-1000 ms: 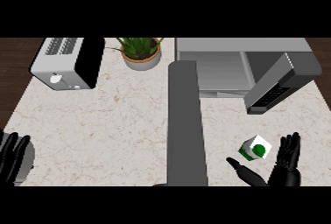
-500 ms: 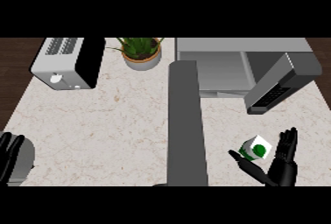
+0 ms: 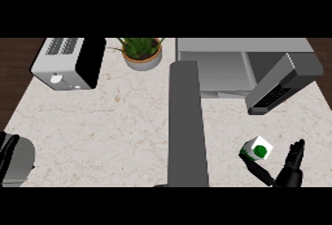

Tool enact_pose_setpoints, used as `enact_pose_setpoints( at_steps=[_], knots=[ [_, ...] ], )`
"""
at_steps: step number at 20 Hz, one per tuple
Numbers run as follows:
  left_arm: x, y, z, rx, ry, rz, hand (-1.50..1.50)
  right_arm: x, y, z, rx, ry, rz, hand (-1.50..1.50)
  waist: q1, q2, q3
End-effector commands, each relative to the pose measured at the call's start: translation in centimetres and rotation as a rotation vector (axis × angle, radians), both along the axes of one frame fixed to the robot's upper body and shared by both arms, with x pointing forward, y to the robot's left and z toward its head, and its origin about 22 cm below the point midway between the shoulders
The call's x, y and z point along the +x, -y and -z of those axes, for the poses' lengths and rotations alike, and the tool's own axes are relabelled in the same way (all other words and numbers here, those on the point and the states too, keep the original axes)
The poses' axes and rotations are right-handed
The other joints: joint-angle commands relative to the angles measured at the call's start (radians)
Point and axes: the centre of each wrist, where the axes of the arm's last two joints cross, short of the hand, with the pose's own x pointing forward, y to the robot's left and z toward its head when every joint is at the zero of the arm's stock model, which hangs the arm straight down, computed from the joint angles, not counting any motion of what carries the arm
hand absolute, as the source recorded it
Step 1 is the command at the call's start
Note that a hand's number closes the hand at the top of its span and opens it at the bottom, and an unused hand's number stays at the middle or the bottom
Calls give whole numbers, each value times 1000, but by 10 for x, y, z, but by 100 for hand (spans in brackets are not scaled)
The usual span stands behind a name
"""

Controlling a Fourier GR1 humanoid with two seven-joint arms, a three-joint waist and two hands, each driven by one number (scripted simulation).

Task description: Pick up the milk, place it into the microwave and close the microwave

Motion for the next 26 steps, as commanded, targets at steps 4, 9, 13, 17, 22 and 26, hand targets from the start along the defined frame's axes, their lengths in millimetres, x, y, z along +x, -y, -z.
enact_pose_setpoints(
  at_steps=[4, 9, 13, 17, 22, 26],
  knots=[
    [-5, -8, 15, 3, 6, -1, -150, -10, 34, 13, 82, 28, -99, -150, 2, 0, 0],
    [1, 8, 8, -16, -8, 25, -150, -15, 19, 20, 252, 111, -430, -150, 3, 1, 2],
    [-4, -2, 2, -31, -1, 24, -150, 3, 4, 22, 241, 229, -435, 150, 3, 0, 0],
    [8, -3, 12, -27, -4, -2, -150, 29, -5, 3, -15, 216, -253, 150, -4, -1, -1],
    [0, 3, 20, -31, -18, 27, -150, 37, -25, -16, 63, 279, -202, 150, -4, -2, -1],
    [11, 3, -4, -20, -14, 12, -150, 48, 0, -23, 54, 281, -425, 150, -2, 0, 0]
  ],
)
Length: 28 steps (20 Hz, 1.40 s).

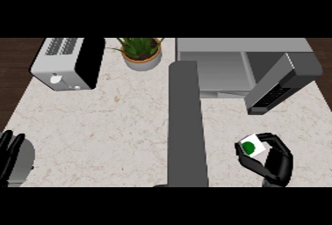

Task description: Pick up the milk, place it into the microwave and close the microwave

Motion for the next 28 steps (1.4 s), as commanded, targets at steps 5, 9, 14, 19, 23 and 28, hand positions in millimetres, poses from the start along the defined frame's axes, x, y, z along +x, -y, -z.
enact_pose_setpoints(
  at_steps=[5, 9, 14, 19, 23, 28],
  knots=[
    [-9, -11, 5, -16, 6, -1, -150, 11, 40, -12, -10, 51, -328, 150, 7, 1, 0],
    [-7, 3, 1, -18, -7, 16, -150, 21, 15, -27, 3, 68, -429, 150, -1, -1, 0],
    [-7, -9, -7, -29, -11, 8, -150, 26, -2, -53, 33, 97, -498, 150, 0, -1, 0],
    [3, -22, 4, -40, -9, -1, -150, 29, -32, -104, -43, 90, -456, 150, -5, -1, -1],
    [0, -28, 7, -19, -25, 4, -150, 61, -34, -116, -148, 61, -417, 150, 1, 0, 0],
    [-13, -18, 22, -15, -26, -3, -150, 122, -43, -127, -157, -4, -405, 150, 15, 3, 0]
  ],
)
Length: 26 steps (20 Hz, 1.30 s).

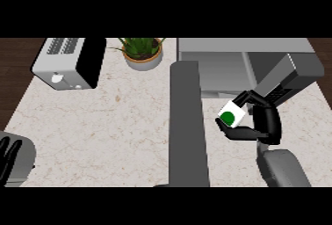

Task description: Pick up the milk, place it into the microwave and close the microwave

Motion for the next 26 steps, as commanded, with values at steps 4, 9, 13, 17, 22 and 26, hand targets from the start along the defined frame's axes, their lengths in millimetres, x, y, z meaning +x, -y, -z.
enact_pose_setpoints(
  at_steps=[4, 9, 13, 17, 22, 26],
  knots=[
    [2, -4, -3, 7, 1, -17, -150, 60, -27, -4, -33, -56, 19, 150, 10, 4, 1],
    [9, -19, -13, 20, 3, 0, -150, 87, -20, -7, -44, -64, 6, 150, 13, 6, 1],
    [23, -26, 5, 18, 9, 15, -150, 118, -24, -35, -62, -73, 10, 150, 19, 9, 1],
    [21, -4, -7, 6, 26, 44, -150, 121, -23, -20, -122, -42, 51, 150, 46, 20, 2],
    [32, -9, 1, -10, 35, 79, -150, 143, -11, -56, -149, -20, 100, 150, 72, 35, 3],
    [43, 12, -7, -12, 46, 88, -150, 143, -15, -52, -263, -25, 155, 150, 79, 39, 3]
  ],
)
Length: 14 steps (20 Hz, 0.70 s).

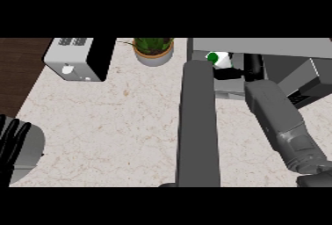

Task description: Pick up the milk, place it into the microwave and close the microwave

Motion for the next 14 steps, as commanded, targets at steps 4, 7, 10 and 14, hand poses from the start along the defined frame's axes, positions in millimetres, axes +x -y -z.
enact_pose_setpoints(
  at_steps=[4, 7, 10, 14],
  knots=[
    [13, 2, -6, 16, 16, 29, -150, 11, 11, -21, -79, 9, 94, 150, 33, 18, 1],
    [16, 4, -11, 28, 22, 19, -150, 12, 15, -22, 10, -3, 164, 150, 38, 24, 3],
    [12, 3, -5, 49, 2, 51, -150, 12, 18, -21, -9, -6, 360, 150, 61, 33, 2],
    [13, 3, -12, 81, 28, 40, -150, 10, 27, -19, -137, 52, 432, 150, 83, 40, 2]
  ],
)
